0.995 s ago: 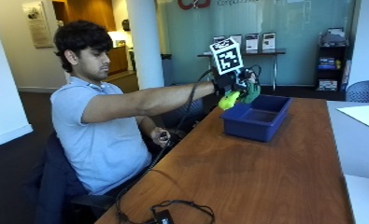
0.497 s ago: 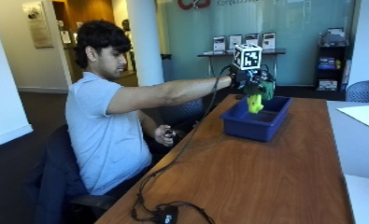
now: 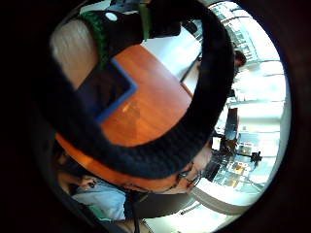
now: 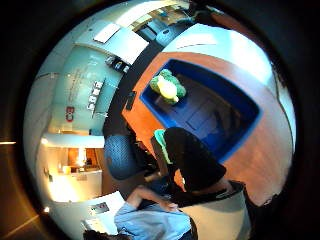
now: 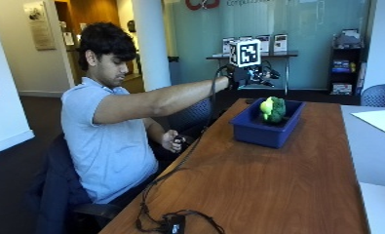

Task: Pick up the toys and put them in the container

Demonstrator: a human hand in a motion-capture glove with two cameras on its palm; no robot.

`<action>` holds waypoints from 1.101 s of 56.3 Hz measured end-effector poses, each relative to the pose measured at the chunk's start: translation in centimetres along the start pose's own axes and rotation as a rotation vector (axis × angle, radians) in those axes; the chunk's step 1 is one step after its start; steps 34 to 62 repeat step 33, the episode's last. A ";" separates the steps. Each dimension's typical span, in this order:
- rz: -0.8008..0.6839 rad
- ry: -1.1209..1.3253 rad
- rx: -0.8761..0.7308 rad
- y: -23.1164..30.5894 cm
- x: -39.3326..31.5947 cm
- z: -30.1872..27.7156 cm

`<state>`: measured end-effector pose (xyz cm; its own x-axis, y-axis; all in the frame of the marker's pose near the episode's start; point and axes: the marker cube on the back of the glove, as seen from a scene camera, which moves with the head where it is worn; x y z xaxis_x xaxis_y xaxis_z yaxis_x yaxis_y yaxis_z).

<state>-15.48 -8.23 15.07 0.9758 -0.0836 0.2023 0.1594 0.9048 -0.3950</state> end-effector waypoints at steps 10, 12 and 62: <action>0.043 0.029 0.042 4.2 4.4 -2.7; 0.048 0.014 0.060 5.0 5.1 -3.1; 0.242 0.084 0.104 10.0 11.1 -2.1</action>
